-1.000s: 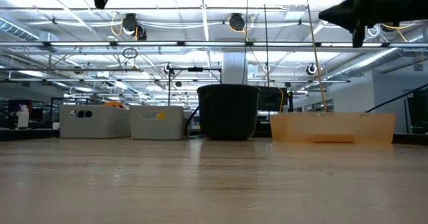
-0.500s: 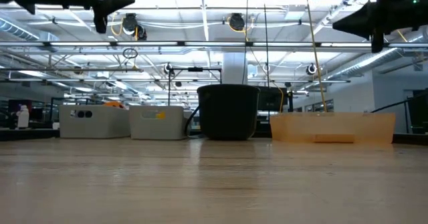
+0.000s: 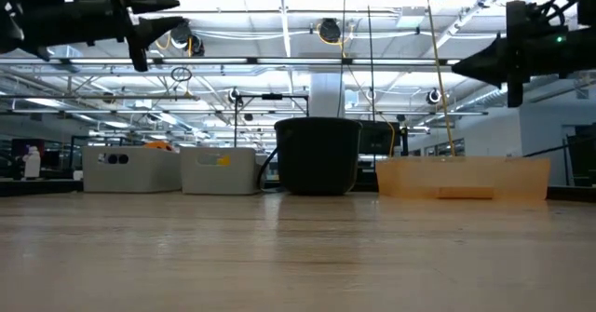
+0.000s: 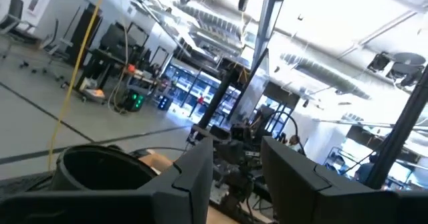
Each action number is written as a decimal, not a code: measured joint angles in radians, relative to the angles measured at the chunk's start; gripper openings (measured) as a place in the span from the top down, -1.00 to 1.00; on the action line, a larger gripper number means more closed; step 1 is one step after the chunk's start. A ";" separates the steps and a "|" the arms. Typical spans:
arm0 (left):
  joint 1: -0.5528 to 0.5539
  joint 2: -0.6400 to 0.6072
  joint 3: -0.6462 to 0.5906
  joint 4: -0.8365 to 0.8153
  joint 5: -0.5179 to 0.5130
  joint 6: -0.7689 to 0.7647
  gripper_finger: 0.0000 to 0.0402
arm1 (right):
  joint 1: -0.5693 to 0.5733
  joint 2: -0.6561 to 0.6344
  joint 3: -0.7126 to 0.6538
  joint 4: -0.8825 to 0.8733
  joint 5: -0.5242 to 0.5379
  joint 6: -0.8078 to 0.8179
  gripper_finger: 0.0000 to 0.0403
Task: Pick & Place Toys
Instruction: Return to Home Position
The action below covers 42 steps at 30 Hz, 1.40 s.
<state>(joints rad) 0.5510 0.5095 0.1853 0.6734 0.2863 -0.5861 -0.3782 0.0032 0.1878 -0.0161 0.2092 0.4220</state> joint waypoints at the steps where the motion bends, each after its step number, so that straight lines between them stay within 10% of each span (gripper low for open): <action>1: 0.000 0.000 -0.006 0.002 0.000 0.000 0.35 | 0.000 0.000 -0.017 0.028 -0.002 0.005 1.00; 31: -0.002 0.000 -0.015 -0.151 0.002 0.064 0.35 | 0.000 0.002 -0.125 0.164 -0.054 -0.022 0.98; 42: -0.091 -0.220 -0.015 -0.207 -0.005 0.060 0.35 | 0.000 0.002 -0.126 0.164 -0.054 -0.022 0.98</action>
<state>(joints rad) 0.4599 0.2891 0.1703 0.4664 0.2815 -0.5259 -0.3779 0.0051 0.0616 0.1482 0.1555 0.3996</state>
